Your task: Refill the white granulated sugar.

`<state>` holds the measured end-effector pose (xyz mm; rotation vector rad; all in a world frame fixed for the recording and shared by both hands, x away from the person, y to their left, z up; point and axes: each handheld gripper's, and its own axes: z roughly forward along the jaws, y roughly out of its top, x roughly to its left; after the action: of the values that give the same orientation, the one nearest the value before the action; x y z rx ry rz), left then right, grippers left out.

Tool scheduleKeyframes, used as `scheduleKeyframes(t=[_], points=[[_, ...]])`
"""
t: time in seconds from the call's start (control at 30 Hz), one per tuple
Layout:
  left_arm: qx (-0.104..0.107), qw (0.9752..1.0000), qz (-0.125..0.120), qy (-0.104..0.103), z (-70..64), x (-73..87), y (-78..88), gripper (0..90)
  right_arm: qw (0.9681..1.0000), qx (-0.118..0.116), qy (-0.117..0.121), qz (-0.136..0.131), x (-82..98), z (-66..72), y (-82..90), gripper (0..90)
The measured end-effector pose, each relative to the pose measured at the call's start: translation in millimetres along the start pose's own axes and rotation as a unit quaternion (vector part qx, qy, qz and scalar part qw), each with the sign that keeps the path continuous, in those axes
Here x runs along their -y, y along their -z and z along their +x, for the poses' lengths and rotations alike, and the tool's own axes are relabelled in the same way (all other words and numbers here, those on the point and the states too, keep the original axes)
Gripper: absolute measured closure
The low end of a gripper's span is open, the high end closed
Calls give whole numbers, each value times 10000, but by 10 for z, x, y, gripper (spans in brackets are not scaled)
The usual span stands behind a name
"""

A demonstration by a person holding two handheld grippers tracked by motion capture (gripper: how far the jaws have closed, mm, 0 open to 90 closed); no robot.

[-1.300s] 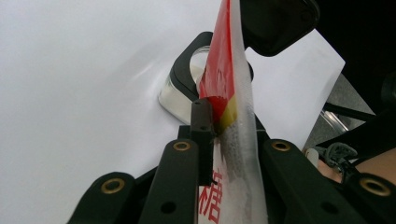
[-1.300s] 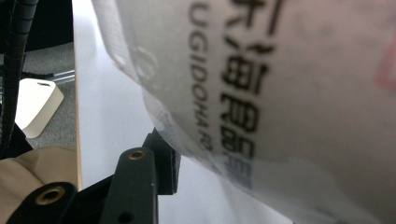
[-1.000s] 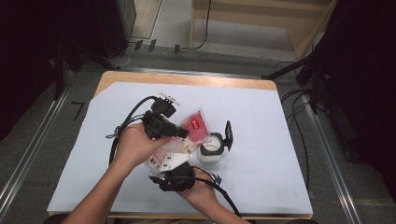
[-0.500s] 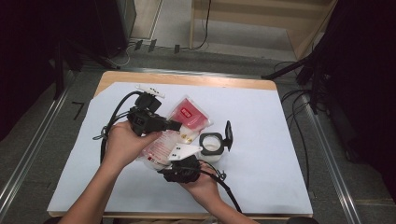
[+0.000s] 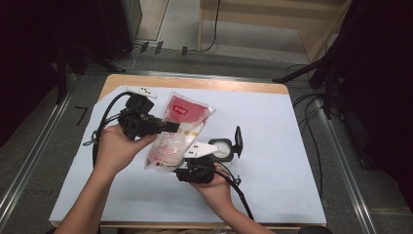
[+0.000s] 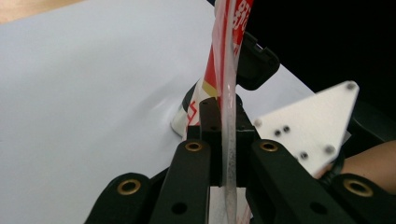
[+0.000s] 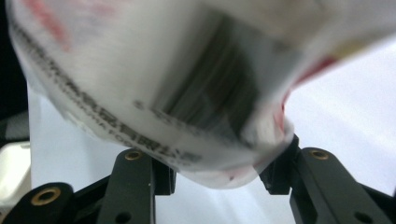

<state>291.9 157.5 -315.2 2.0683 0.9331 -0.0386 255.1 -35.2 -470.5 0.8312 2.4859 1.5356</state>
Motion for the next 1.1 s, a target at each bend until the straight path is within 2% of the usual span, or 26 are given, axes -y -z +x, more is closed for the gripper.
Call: scheduleKeyframes(t=[0.13,0.3,0.33,0.4,0.43,0.47,0.6,0.7,0.73,0.77,0.9,1.0,1.1], points=[[-76,9999,-6,-95,0,2,45,889,9992,49,-404,-38,7,-110,28,564],[-59,9997,106,-202,10,16,85,888,9980,237,-590,-5,3,-186,57,566],[-69,9997,117,-218,7,21,87,887,9975,230,-669,-20,6,-204,57,571],[-103,9996,129,-230,10,23,86,890,9951,187,-970,27,21,-274,69,587],[-158,9996,137,-193,6,25,82,893,9949,177,-991,27,27,-296,69,586],[-229,9993,155,-233,12,23,78,896,9951,142,-973,48,30,-306,68,585],[-442,9986,-109,-279,26,41,68,900,9962,-32,-862,154,23,-288,23,568],[-429,9988,-119,-222,68,45,70,900,9976,3,-631,278,20,-250,0,568],[-429,9988,-119,-222,68,45,70,900,9976,3,-631,278,20,-250,0,568],[-431,9988,-164,-158,100,48,68,900,9979,-10,-553,327,29,-234,-10,565],[-759,9970,-105,-96,225,54,52,900,9983,36,-467,345,34,-216,1,565],[-807,9966,-158,65,393,97,2,900,9985,59,-383,378,37,-198,11,561],[-766,9967,-272,80,535,140,-62,900,9984,-14,-374,427,49,-192,11,548]])
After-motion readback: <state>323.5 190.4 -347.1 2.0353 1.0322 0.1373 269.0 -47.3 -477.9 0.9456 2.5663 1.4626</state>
